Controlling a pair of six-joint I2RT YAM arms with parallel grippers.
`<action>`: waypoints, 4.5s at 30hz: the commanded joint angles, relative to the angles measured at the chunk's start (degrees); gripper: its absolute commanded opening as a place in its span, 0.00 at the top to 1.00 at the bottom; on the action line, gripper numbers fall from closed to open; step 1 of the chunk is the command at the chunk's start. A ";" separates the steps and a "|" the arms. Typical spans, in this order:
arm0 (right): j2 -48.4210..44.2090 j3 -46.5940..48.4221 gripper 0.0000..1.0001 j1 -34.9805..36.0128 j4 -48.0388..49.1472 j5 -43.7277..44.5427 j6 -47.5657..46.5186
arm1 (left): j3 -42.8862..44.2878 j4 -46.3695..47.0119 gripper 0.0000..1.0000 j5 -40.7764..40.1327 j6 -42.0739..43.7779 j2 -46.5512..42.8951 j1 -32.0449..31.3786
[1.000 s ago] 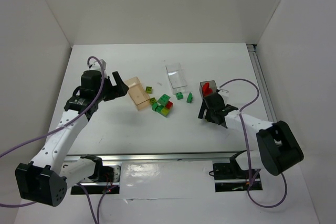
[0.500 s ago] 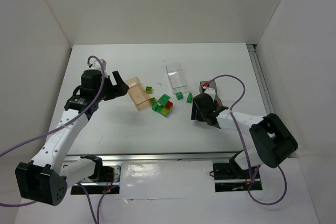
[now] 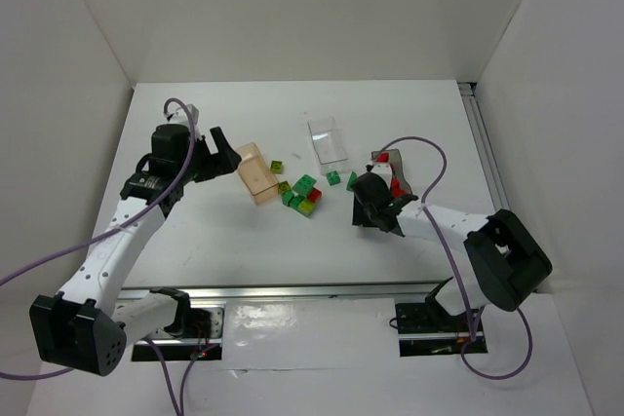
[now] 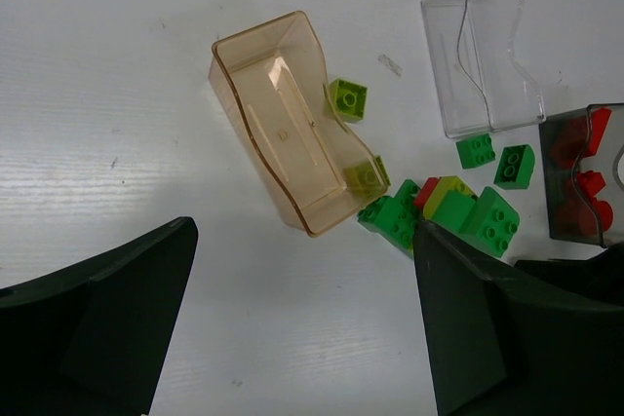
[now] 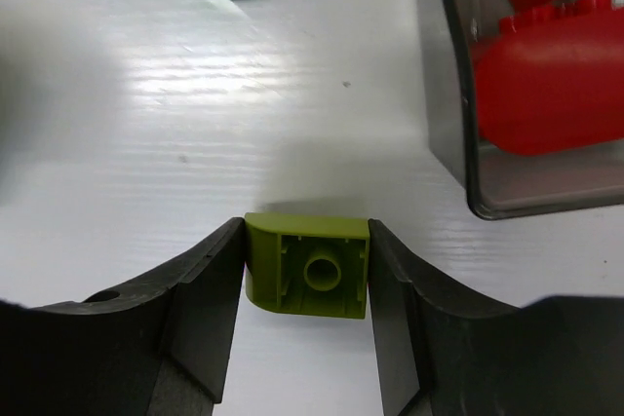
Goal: Sort the legos into containers by color
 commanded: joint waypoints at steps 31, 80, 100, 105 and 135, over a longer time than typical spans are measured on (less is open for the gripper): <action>13.55 28.58 0.28 -6.30 5.72 -0.42 -7.07 | 7.18 -8.03 0.00 -2.62 0.36 1.11 -0.22; 27.50 53.15 0.70 12.50 1.51 -8.07 -12.25 | 8.85 -17.52 0.00 -23.98 -11.59 -1.43 -0.22; 26.92 56.79 0.30 14.97 -0.26 -0.54 -14.45 | 7.72 -17.00 0.00 -20.03 -7.73 -5.57 1.71; 12.15 41.58 0.30 12.60 -0.60 5.09 -11.47 | 7.09 -13.32 0.00 -10.41 -2.05 -4.43 1.71; 23.64 28.54 0.23 -5.07 8.88 -11.85 -17.00 | 6.57 -8.65 0.05 1.33 3.87 2.17 -5.05</action>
